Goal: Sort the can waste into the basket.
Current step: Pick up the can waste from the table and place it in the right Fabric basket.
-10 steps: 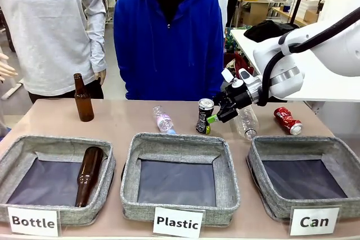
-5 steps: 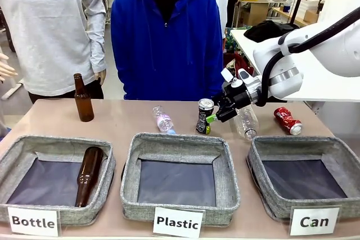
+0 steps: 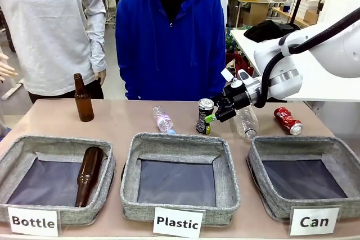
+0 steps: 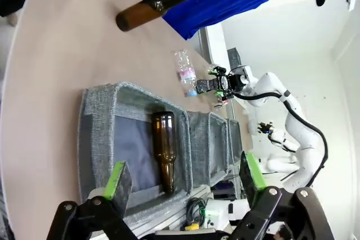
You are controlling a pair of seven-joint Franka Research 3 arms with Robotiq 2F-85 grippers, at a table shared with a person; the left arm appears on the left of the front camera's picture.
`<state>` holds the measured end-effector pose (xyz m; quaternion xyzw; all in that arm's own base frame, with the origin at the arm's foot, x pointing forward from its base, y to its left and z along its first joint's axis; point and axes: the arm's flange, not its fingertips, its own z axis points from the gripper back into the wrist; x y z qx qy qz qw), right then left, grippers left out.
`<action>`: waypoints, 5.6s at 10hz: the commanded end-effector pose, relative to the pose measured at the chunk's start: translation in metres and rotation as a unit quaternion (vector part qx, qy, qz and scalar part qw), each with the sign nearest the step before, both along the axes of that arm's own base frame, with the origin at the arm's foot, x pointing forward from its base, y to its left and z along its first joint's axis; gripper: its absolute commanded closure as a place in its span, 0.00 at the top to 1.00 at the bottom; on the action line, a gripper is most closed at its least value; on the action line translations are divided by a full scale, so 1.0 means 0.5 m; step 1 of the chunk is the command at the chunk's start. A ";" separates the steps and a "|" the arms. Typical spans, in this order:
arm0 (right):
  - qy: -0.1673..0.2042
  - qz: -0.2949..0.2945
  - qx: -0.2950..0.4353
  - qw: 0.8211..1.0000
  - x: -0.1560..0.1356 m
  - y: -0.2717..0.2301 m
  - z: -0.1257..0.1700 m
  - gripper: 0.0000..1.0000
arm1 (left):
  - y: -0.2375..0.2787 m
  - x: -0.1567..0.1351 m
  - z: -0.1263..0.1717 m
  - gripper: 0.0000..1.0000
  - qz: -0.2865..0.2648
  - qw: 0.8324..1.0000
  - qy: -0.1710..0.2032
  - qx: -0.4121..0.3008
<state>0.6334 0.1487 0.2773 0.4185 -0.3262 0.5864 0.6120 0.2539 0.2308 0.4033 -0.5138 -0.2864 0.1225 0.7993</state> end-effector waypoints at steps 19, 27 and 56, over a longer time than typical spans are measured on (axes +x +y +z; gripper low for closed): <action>-0.026 -0.027 -0.201 0.979 -0.273 -0.163 0.410 0.00 | 0.010 -0.031 0.028 1.00 0.010 1.000 -0.008 0.011; 0.080 0.051 -0.495 0.864 -0.435 -0.270 0.337 0.00 | 0.043 -0.090 0.093 1.00 -0.017 0.999 -0.031 -0.003; 0.447 -0.568 0.165 0.671 -0.561 -0.507 0.292 1.00 | -0.111 0.000 0.041 1.00 -0.134 0.988 0.026 0.068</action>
